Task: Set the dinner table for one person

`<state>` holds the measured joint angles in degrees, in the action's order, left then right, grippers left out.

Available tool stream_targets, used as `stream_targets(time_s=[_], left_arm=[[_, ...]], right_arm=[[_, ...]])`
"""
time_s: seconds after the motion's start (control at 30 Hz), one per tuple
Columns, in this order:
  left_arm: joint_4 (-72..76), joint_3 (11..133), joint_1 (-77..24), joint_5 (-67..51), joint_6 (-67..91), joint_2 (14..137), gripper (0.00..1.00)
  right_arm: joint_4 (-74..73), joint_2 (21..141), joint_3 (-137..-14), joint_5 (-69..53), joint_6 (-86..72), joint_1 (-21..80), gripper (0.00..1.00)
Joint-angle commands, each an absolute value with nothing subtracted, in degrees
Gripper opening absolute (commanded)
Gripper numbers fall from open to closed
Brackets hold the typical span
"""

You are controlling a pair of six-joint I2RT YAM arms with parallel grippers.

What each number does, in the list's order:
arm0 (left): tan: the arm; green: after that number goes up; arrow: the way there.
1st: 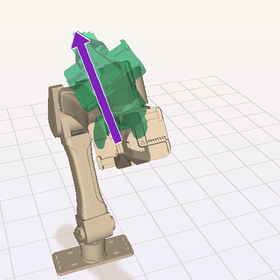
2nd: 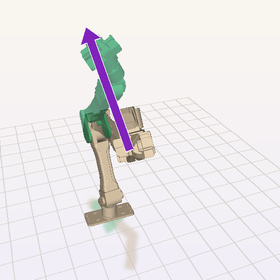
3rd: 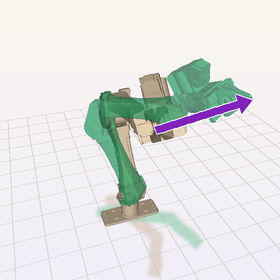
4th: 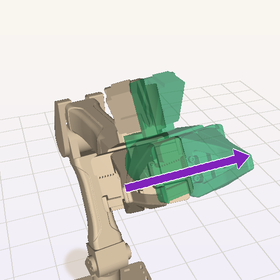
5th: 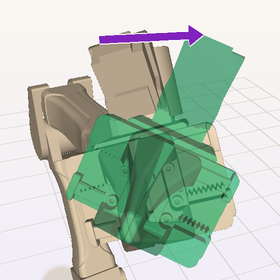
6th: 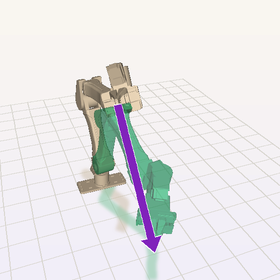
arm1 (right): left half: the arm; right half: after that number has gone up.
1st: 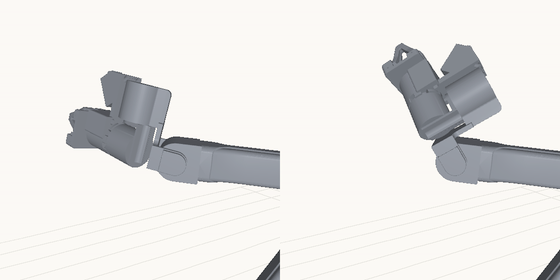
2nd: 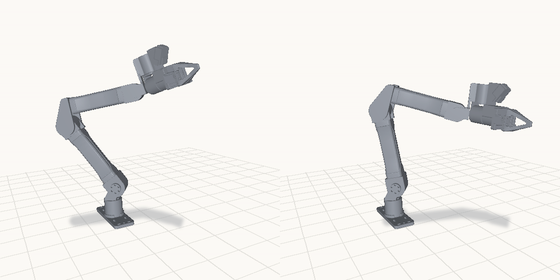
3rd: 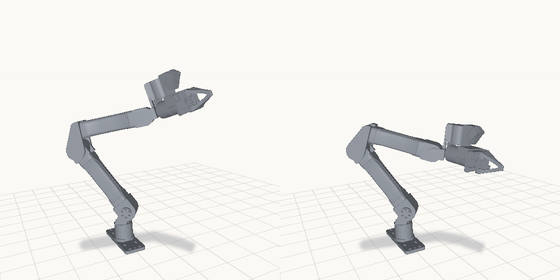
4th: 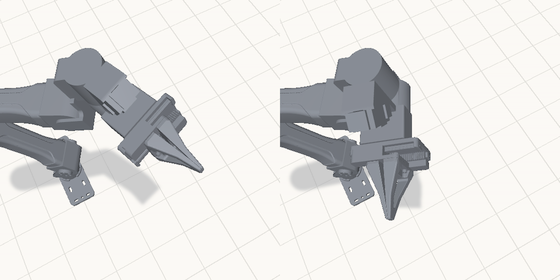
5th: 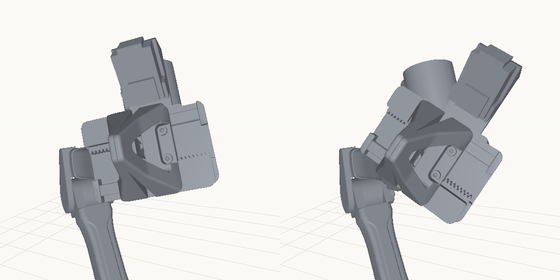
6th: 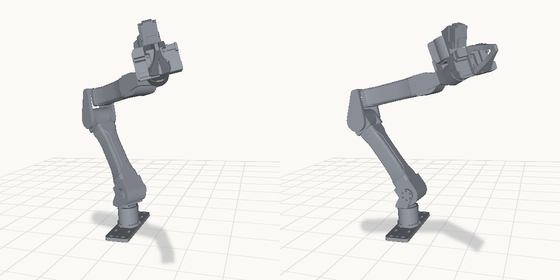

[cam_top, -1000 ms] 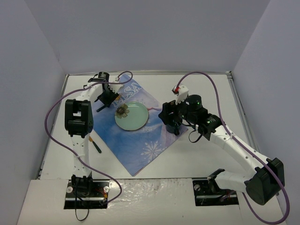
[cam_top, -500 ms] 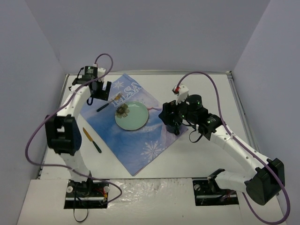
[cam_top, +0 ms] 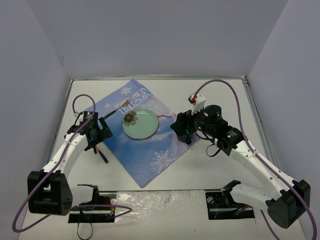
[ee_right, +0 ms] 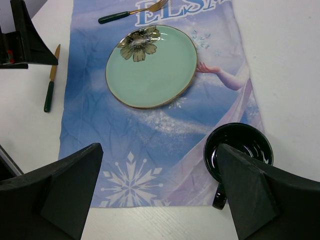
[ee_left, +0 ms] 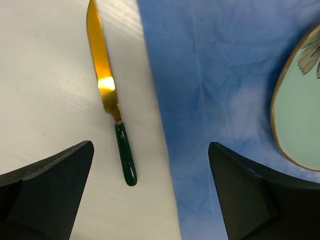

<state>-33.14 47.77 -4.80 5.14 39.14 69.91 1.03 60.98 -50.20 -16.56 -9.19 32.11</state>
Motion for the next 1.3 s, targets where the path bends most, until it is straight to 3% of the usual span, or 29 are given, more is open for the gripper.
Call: stream_targets(time_s=[0.0,0.27,0.5,0.8,0.93,1.07,1.27], left_arm=[[-31.14,44.66,-4.84,7.55,47.65,65.54,0.93],[-28.63,36.89,-4.83,8.5,52.12,65.04,0.76],[-27.53,34.62,-4.59,9.95,51.94,67.78,0.67],[-23.93,32.67,-2.51,10.33,50.74,72.6,0.49],[-23.08,32.32,-1.97,9.77,49.84,74.21,0.32],[-24.21,32.57,-1.85,9.4,49.82,74.15,0.04],[-31.16,35.6,-2.05,9.34,47.52,69.13,0.0]], right_arm=[[3.88,57.69,-48.92,-18.38,-10.28,32.61,0.95],[3.01,54.26,-47.73,-18.87,-10.9,32.7,0.95],[1.72,52.28,-47.37,-17.93,-10.6,32.73,0.95],[1.05,51.14,-46.85,-17.4,-10.54,32.7,0.95],[0.88,50.95,-46.76,-17.41,-10.35,32.76,0.95],[0.79,50.96,-46.85,-17.01,-10.09,32.71,0.95],[0.79,51.16,-46.86,-16.69,-9.75,32.7,0.95]])
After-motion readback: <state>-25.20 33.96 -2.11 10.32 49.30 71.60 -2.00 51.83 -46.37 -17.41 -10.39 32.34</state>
